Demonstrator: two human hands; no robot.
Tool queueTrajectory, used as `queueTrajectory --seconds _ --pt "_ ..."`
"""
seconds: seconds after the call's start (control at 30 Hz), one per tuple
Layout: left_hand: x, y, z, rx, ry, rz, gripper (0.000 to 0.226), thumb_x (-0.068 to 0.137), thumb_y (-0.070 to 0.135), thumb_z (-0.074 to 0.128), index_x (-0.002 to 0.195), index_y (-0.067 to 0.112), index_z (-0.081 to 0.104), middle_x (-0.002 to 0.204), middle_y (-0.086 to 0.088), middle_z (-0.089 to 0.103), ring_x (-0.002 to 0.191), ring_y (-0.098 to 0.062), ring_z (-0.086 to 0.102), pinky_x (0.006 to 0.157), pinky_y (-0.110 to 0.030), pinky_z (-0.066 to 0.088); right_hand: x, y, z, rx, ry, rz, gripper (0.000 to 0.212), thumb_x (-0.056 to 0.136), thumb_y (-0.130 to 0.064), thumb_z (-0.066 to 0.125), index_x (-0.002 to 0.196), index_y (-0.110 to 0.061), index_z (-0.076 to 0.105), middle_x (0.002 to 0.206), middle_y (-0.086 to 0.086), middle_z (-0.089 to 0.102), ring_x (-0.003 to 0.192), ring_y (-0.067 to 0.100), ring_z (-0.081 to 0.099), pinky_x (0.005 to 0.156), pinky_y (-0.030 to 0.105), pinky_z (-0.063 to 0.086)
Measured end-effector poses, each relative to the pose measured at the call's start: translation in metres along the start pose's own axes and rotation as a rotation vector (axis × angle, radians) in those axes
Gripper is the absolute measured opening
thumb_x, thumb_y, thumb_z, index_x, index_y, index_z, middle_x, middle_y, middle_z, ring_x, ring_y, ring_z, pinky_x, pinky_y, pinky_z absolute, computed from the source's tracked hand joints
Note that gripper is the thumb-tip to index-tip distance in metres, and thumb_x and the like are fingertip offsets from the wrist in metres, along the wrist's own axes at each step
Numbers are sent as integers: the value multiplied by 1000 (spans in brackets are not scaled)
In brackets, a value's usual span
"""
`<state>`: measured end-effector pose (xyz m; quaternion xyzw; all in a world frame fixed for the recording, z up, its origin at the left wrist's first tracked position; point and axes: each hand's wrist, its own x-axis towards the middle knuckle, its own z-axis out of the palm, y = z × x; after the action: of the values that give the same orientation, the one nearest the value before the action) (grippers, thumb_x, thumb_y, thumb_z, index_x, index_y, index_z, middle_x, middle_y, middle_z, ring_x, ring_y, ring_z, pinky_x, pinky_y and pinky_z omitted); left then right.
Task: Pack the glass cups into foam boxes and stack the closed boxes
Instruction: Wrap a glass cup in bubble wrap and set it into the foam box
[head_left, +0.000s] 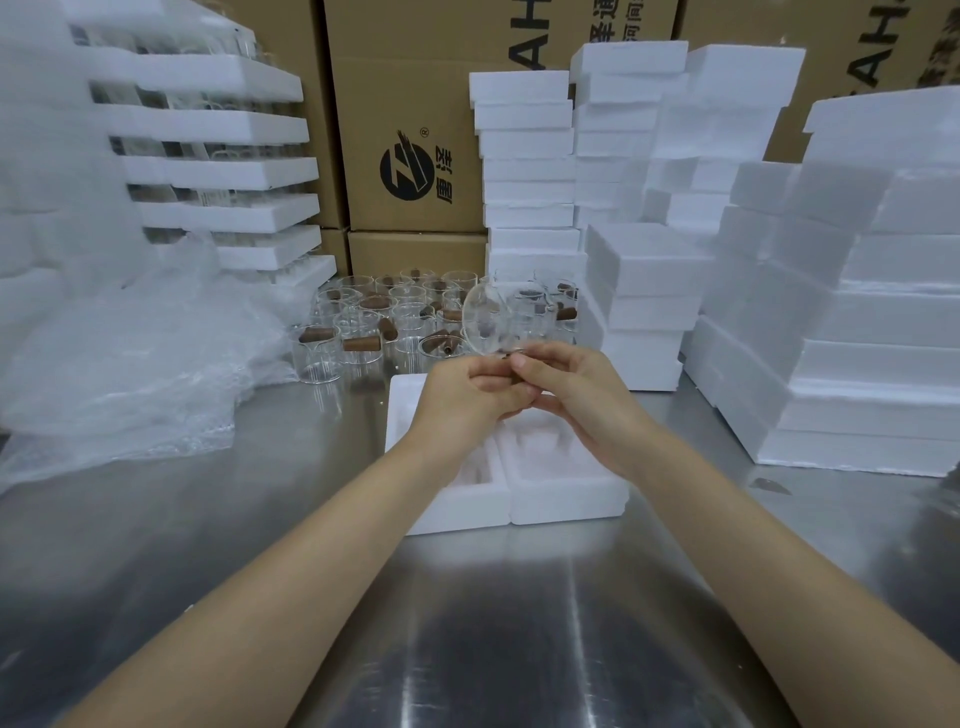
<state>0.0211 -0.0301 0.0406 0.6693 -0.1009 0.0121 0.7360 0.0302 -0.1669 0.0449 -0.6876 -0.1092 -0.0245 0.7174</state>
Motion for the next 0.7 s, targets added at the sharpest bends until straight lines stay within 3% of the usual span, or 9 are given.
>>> queueTrajectory --seconds 0.1,0.23,0.3,0.4,0.57,0.63,0.7 --pt "1 -1 -1 65 22 10 16 78 -1 75 92 6 72 78 -6 73 73 -10 67 76 -20 55 0 -1 1 40 -12 3 30 90 -8 65 118 -10 56 111 28 66 97 21 68 71 21 55" --pt "2 -2 0 119 46 20 16 78 3 77 92 10 74 83 -12 73 71 -8 62 71 -18 49 0 0 2 27 -31 -12 34 89 -10 66 121 -4 55 113 28 66 102 27 68 83 29 56" --pt "1 -2 0 145 47 31 21 77 4 77 97 8 75 92 -16 74 76 -9 62 69 -15 47 0 0 2 23 -49 -17 35 87 -12 69 119 -10 56 111 21 69 100 25 69 83 27 55" --pt "1 -3 0 168 36 43 26 77 3 77 102 8 75 97 -16 74 85 -12 64 74 -18 47 -1 -1 2 41 -81 -16 39 84 -13 70 119 -20 54 110 11 72 98 18 70 77 20 54" --pt "2 -3 0 194 39 51 26 77 4 77 103 7 75 99 -21 72 82 -13 60 75 -23 45 0 1 1 30 -95 -30 35 83 -15 71 113 -25 56 116 17 68 98 17 70 81 22 55" --pt "3 -4 0 203 44 52 23 77 5 78 100 6 75 96 -20 73 77 -12 59 68 -19 44 2 2 1 7 -76 -32 49 78 -24 74 121 -25 53 118 10 67 106 18 67 90 27 54" --pt "4 -5 0 211 55 43 21 76 8 79 95 0 73 85 -16 72 72 -15 55 68 -23 42 2 2 3 -28 -35 -48 76 68 -34 77 136 -22 46 114 -6 66 108 15 66 96 33 52"
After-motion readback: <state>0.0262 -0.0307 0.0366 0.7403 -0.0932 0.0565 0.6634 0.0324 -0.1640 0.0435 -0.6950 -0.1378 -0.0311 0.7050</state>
